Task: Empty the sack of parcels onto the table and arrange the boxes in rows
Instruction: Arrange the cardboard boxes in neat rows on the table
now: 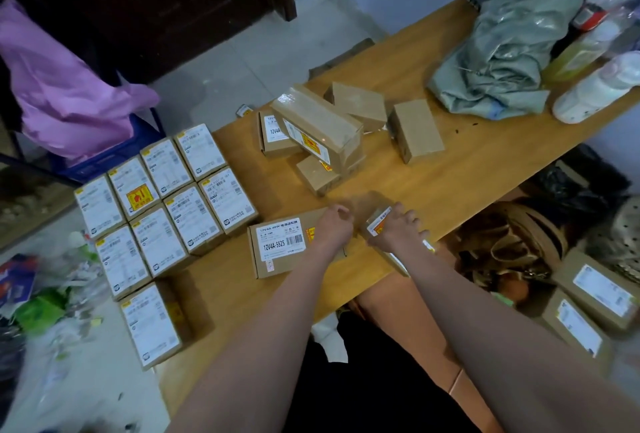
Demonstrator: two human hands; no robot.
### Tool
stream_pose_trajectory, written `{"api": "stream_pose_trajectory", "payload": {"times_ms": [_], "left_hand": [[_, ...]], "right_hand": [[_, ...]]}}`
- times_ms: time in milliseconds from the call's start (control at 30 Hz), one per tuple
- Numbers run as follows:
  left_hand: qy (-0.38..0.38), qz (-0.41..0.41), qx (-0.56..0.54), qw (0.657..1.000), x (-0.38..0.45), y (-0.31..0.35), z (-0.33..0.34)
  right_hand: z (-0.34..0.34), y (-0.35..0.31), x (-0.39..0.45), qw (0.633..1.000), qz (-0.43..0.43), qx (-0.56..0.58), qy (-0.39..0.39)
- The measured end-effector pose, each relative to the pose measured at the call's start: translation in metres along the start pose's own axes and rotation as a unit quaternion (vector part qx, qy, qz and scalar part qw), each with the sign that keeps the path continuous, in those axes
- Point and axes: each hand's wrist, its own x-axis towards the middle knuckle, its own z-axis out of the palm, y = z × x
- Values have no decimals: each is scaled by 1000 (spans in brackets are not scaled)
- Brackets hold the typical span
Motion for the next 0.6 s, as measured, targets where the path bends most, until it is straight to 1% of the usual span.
{"api": "stream_pose_trajectory", "payload": {"times_ms": [133,200,300,367,433,500,600], "left_hand": [[-6,-22,-34,999,3,-3,-3],[-7,-32,-65,997,5,-5,-7],[-8,-54,-125,991,5,-4,-17],[-20,-70,-180,981,4,-2,-26],[-39,-80,-217,972,2,-2,-38],[-50,-80,-235,967,-2,-6,-52],[-40,-66,-250,965,-9,-22,-77]], "right_hand": [[-5,-2,1,1000,2,-24,-9],[-11,-6,0,999,1,-38,-13],[-28,-22,-6,999,-1,-45,3],[-42,-40,-13,996,-46,-77,-5],[-54,-59,-24,987,-116,-110,-24],[-61,-76,-36,970,-192,-144,-37],[-65,-98,-55,936,-278,-203,-77]]}}
